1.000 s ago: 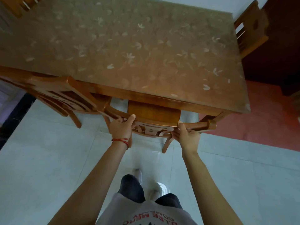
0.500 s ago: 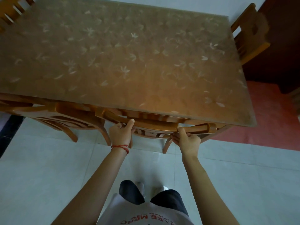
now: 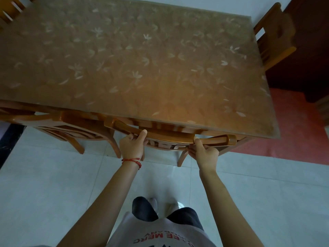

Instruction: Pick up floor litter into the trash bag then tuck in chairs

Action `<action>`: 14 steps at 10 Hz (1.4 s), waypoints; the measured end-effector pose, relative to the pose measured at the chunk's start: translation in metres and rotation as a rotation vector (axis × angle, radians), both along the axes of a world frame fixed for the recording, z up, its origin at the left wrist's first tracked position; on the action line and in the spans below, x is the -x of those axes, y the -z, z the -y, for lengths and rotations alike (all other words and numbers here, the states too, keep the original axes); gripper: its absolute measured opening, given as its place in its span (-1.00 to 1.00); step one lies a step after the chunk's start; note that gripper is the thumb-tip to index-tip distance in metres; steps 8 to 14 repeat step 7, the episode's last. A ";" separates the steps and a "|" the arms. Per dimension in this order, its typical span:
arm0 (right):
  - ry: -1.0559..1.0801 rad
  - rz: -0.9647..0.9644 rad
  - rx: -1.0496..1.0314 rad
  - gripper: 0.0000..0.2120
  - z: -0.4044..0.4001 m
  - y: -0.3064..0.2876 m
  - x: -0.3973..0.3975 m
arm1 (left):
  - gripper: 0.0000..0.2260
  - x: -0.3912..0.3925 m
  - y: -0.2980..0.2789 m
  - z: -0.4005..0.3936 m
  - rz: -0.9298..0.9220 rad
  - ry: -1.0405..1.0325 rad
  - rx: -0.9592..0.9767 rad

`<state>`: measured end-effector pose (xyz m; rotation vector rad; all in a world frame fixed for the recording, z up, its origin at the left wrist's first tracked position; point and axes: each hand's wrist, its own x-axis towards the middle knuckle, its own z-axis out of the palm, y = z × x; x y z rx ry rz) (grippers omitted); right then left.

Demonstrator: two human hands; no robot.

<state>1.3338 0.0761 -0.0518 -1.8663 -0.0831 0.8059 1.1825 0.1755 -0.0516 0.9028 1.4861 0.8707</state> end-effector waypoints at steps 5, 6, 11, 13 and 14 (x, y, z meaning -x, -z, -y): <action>-0.134 0.115 0.086 -0.66 0.009 -0.008 0.012 | -0.69 0.020 0.006 0.003 -0.250 0.204 -0.112; -0.203 0.250 0.095 -0.66 0.019 -0.010 0.017 | -0.78 0.027 0.002 0.013 -0.279 0.271 -0.204; -0.259 0.373 0.150 -0.71 0.032 -0.015 0.027 | -0.71 0.035 -0.002 0.021 -0.287 0.291 -0.193; -0.259 0.373 0.150 -0.71 0.032 -0.015 0.027 | -0.71 0.035 -0.002 0.021 -0.287 0.291 -0.193; -0.259 0.373 0.150 -0.71 0.032 -0.015 0.027 | -0.71 0.035 -0.002 0.021 -0.287 0.291 -0.193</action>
